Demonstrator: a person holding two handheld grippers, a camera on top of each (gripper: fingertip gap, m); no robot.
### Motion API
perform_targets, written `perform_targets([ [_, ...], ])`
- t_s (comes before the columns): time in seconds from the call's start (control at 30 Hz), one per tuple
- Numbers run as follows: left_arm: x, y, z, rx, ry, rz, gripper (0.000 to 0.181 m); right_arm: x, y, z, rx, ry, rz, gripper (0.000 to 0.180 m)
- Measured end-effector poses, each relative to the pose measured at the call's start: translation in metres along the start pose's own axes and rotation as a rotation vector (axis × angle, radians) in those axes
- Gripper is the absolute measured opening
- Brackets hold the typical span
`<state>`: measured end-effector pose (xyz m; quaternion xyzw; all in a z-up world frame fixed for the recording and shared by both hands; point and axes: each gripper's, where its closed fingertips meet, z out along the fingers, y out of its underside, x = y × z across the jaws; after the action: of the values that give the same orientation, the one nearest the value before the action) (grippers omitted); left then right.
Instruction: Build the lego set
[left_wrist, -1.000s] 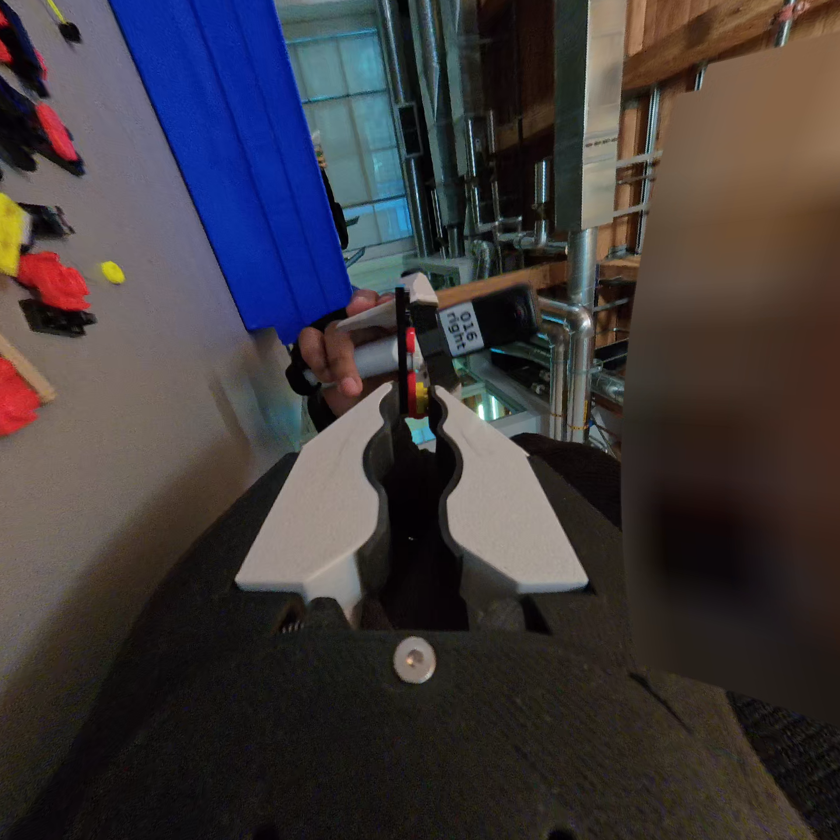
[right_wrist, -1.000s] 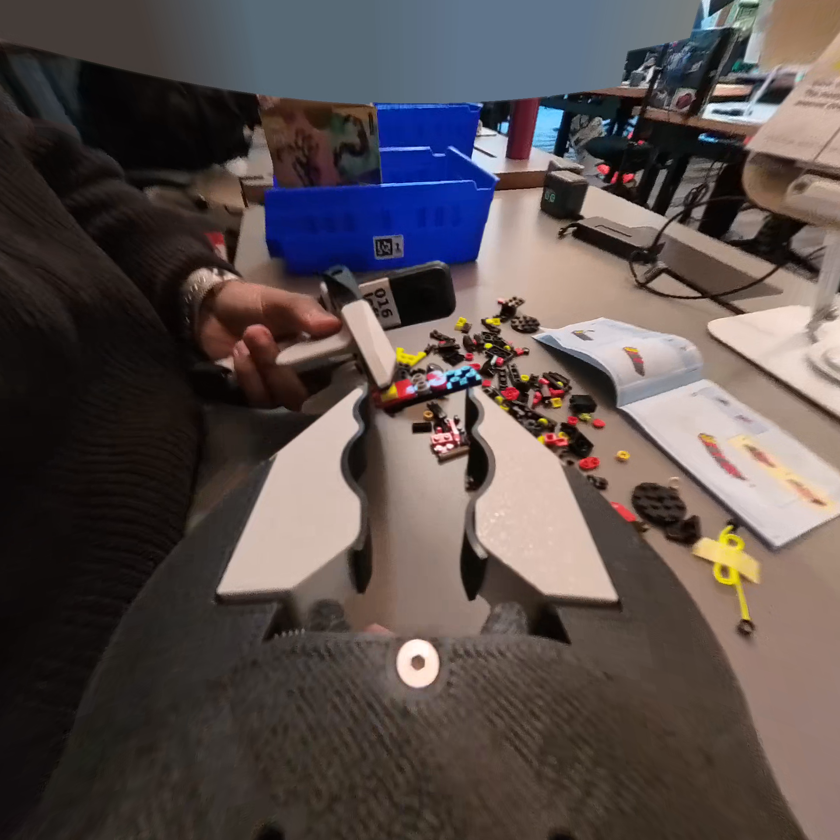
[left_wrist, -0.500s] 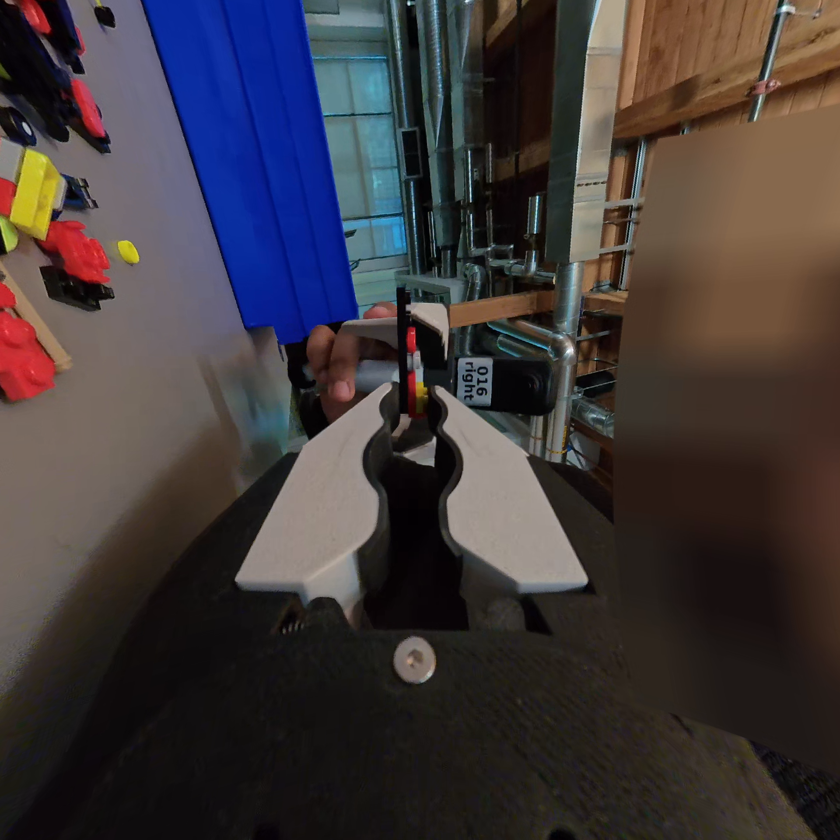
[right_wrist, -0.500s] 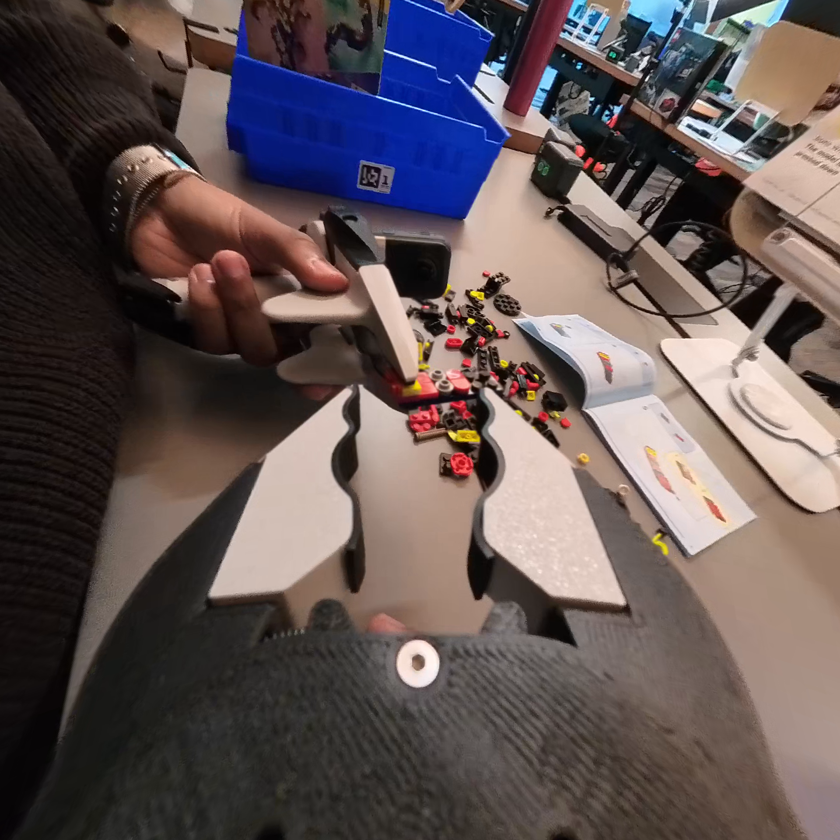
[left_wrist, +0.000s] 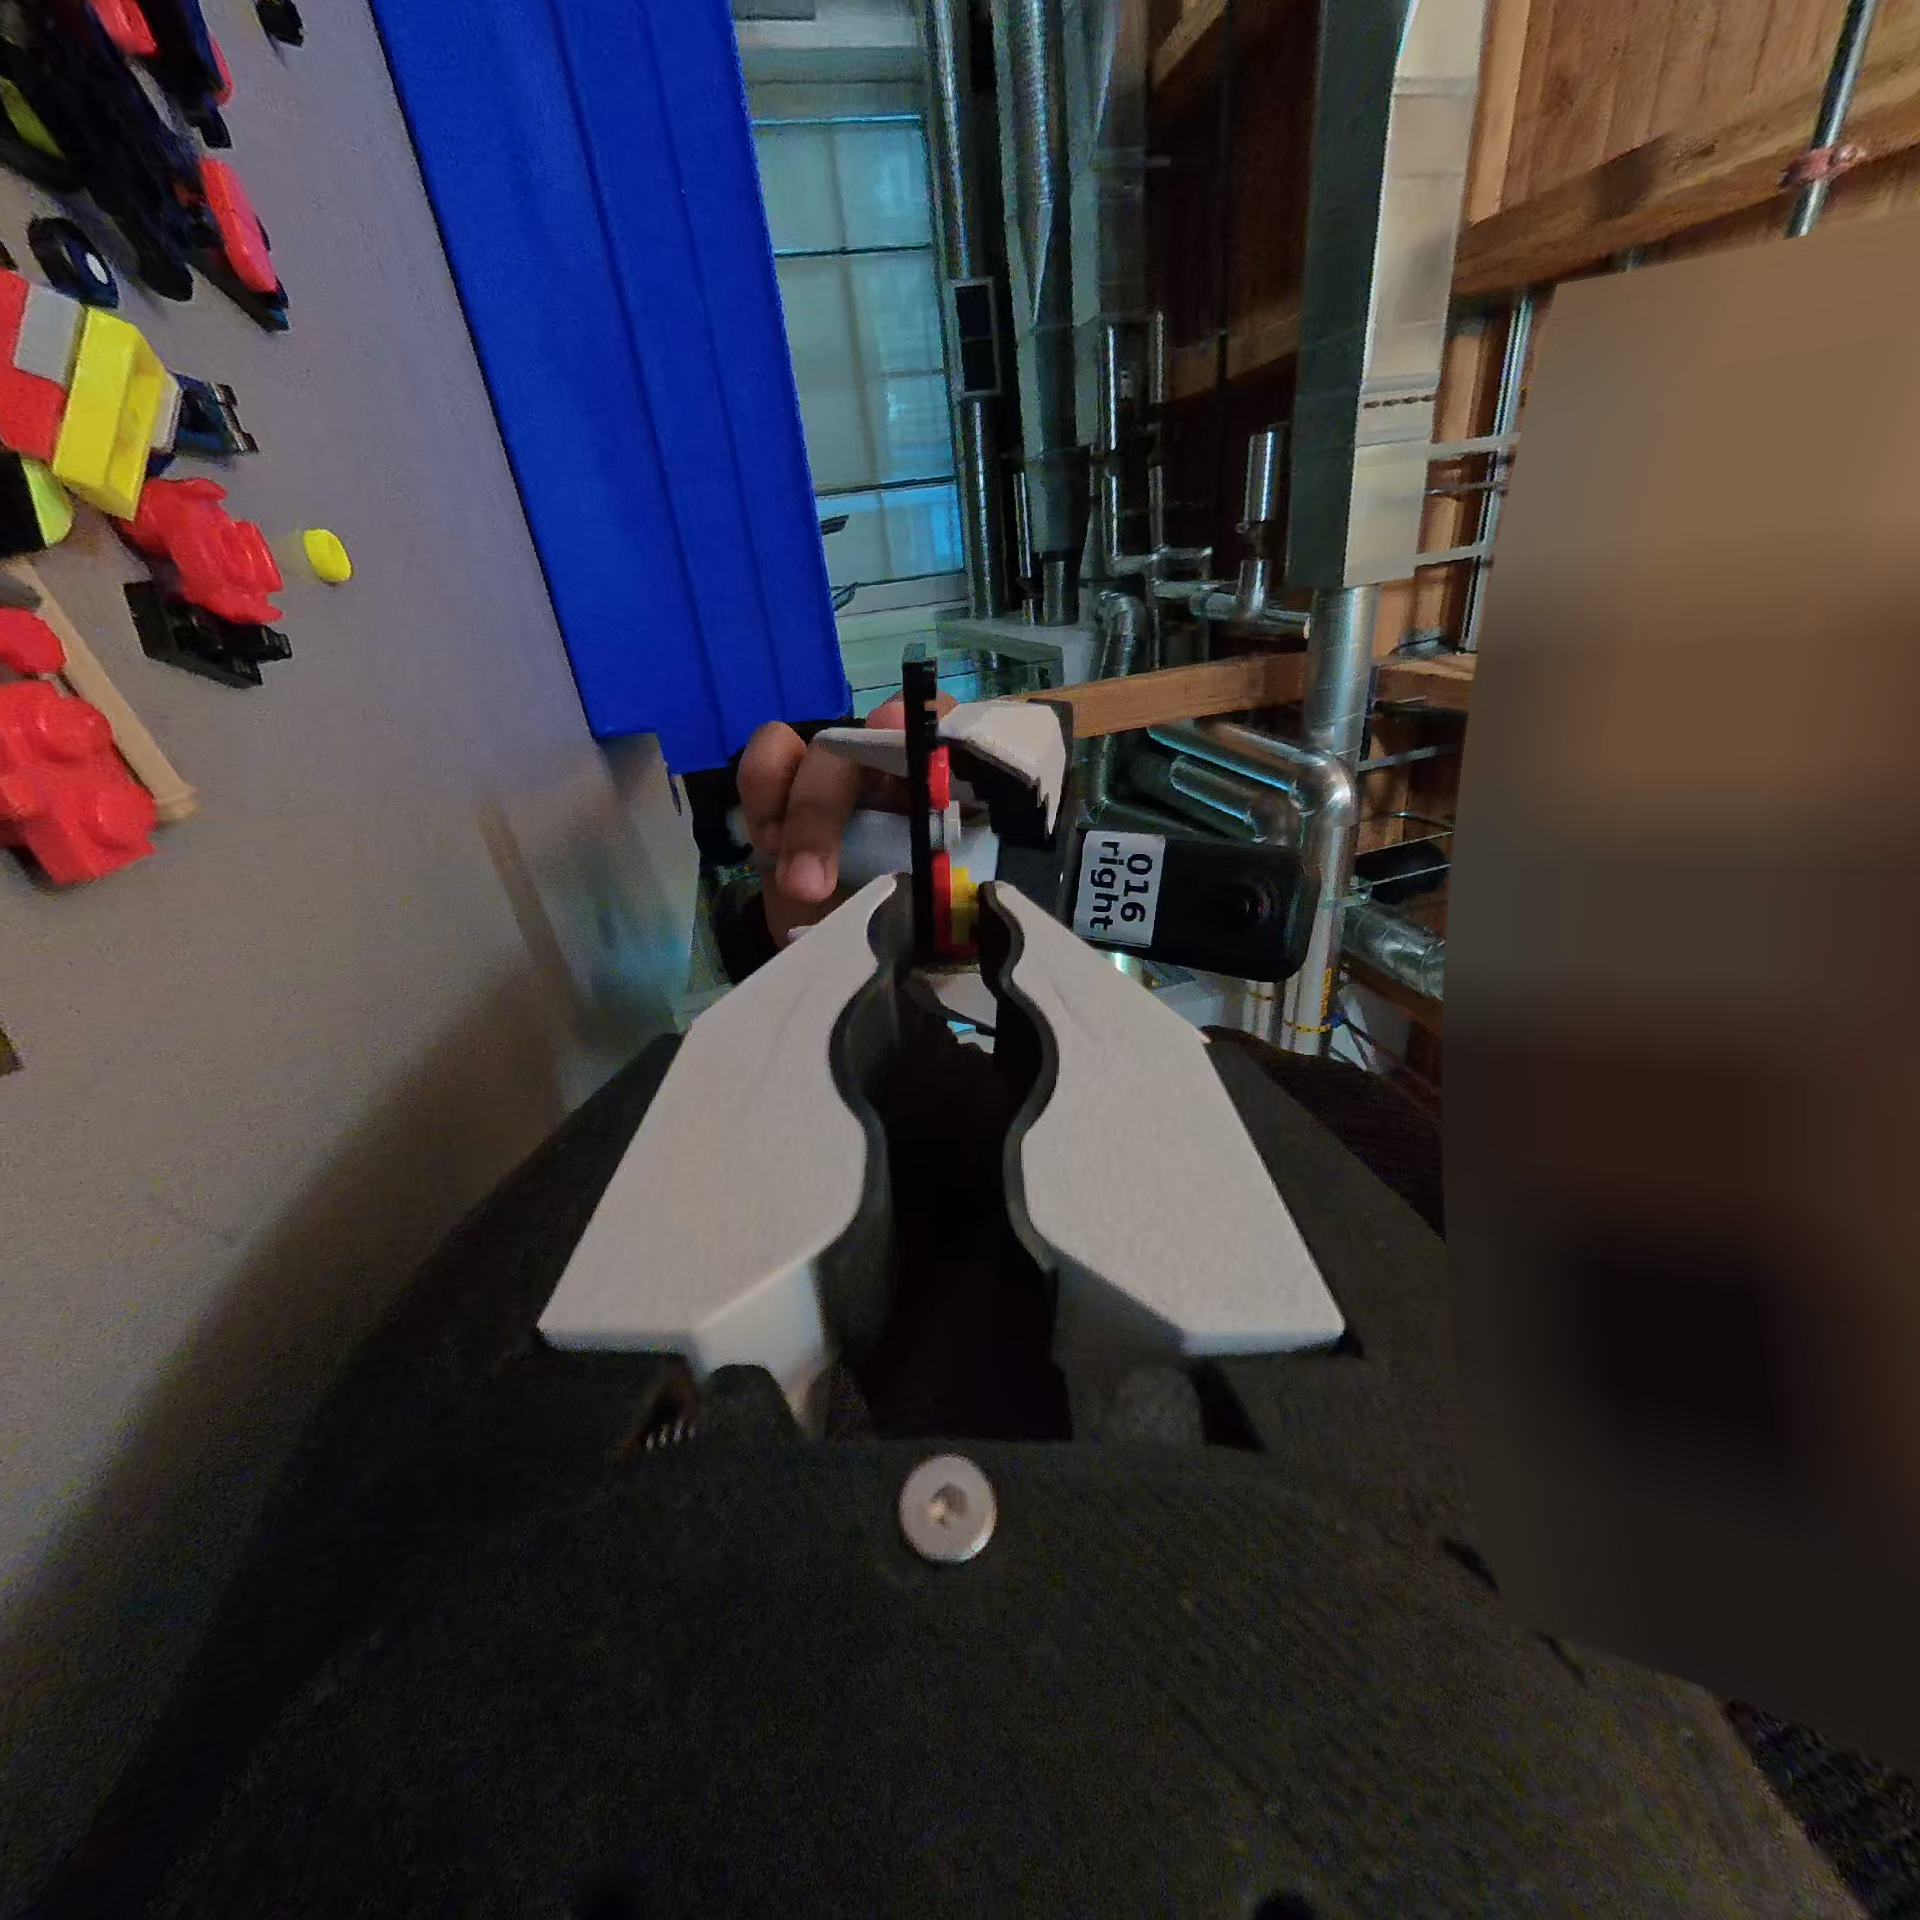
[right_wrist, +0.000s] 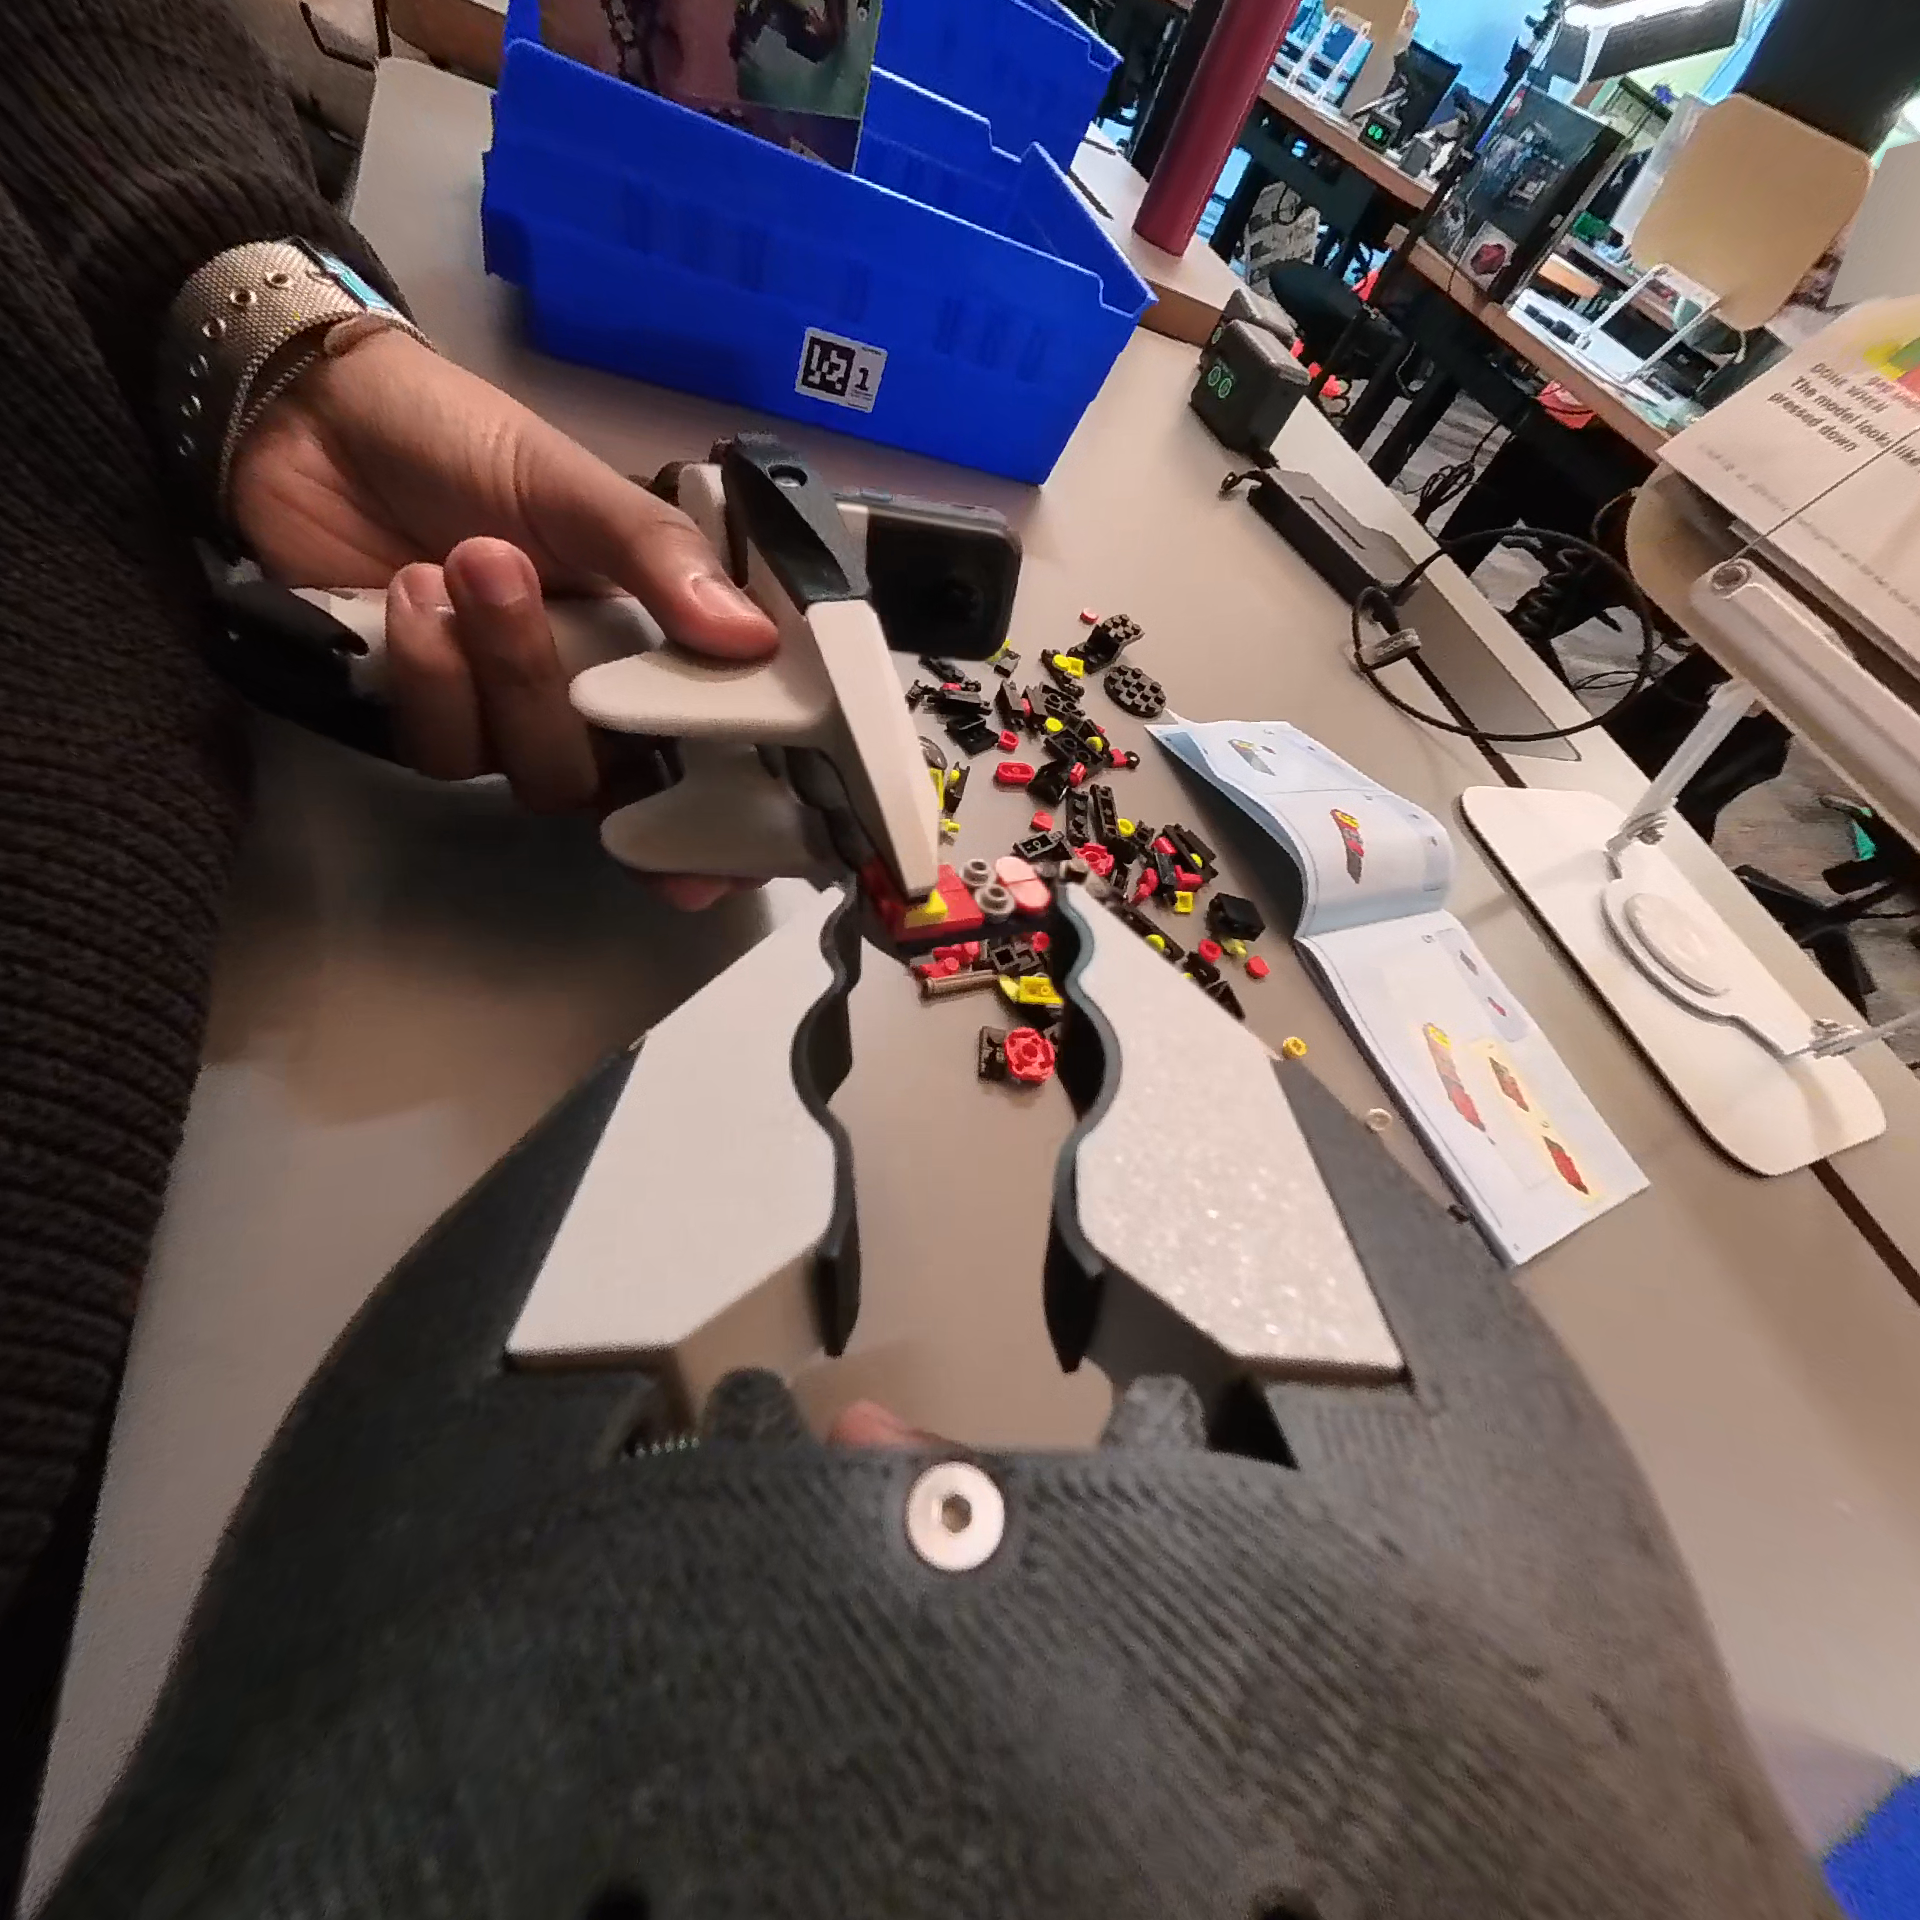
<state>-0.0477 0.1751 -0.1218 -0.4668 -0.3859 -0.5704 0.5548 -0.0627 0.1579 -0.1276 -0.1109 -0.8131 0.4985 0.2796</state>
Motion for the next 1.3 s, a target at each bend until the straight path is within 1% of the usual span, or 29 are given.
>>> perform_targets([
  [0.03,-0.0003,0.0001,-0.0001,-0.003,-0.006,0.008,0.008,-0.0001,0.0001,0.0,0.001,-0.003,0.005,0.034],
  [0.23,-0.0008,0.0015,0.0007,-0.013,-0.02,0.033,0.008,-0.001,0.0006,-0.001,-0.004,-0.012,0.012,0.034],
  [1.0,-0.0005,0.0015,0.0001,-0.017,-0.02,0.034,0.008,-0.0018,0.0005,-0.0014,-0.016,-0.006,-0.004,0.032],
  [1.17,-0.0001,0.0014,0.0004,-0.018,-0.015,0.03,0.008,-0.0017,-0.0006,-0.0014,0.0,-0.013,0.023,0.034],
  [1.3,0.0,0.0019,0.0002,-0.024,-0.023,0.046,0.008,0.0001,-0.0002,-0.0012,0.004,-0.008,0.034,0.039],
])
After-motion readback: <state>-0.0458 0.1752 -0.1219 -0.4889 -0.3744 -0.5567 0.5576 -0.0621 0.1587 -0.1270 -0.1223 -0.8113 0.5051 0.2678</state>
